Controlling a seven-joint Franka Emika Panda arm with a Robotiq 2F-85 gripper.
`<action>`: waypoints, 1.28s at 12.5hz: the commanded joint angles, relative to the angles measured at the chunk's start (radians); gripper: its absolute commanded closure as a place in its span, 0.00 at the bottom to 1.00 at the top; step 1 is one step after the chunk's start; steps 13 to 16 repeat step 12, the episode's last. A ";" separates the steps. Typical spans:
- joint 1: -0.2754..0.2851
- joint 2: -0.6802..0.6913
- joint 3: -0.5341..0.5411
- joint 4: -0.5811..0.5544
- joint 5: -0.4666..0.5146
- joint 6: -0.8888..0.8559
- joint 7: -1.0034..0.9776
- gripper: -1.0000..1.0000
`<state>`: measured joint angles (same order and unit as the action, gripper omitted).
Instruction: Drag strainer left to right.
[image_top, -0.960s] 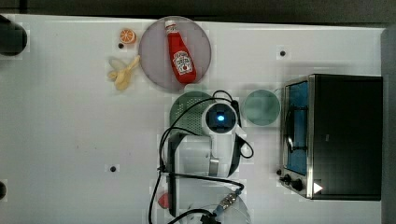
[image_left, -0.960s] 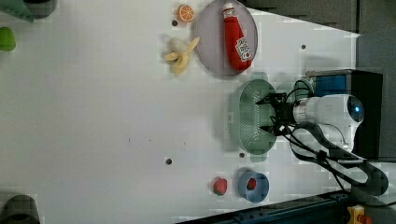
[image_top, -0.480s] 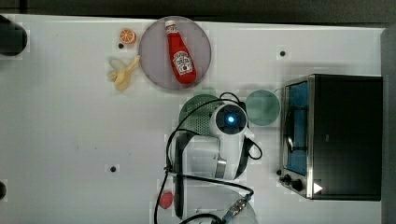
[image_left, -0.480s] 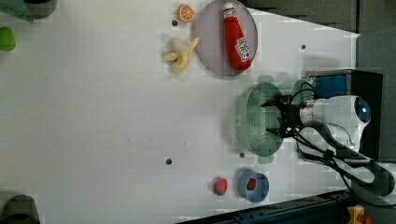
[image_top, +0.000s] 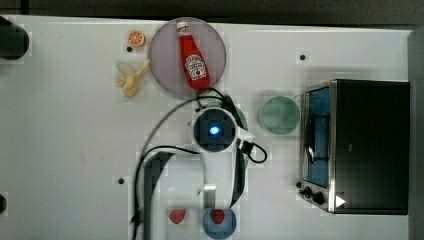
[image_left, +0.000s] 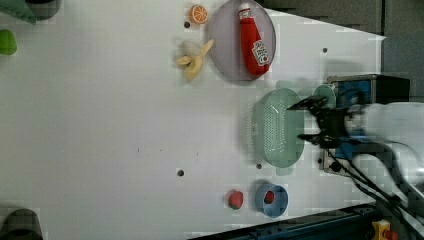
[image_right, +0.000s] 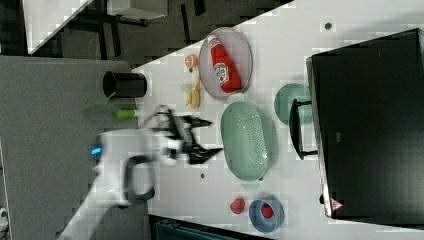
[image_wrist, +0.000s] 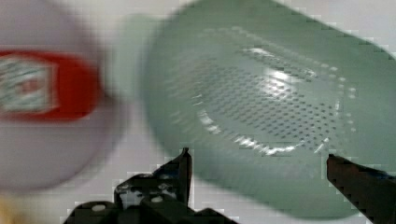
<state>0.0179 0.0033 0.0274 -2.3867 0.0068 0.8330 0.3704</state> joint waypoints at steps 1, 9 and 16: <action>0.004 -0.149 0.006 0.024 -0.018 -0.067 -0.278 0.00; -0.004 -0.519 -0.018 0.156 -0.019 -0.632 -0.353 0.00; -0.004 -0.510 -0.054 0.207 -0.018 -0.661 -0.449 0.00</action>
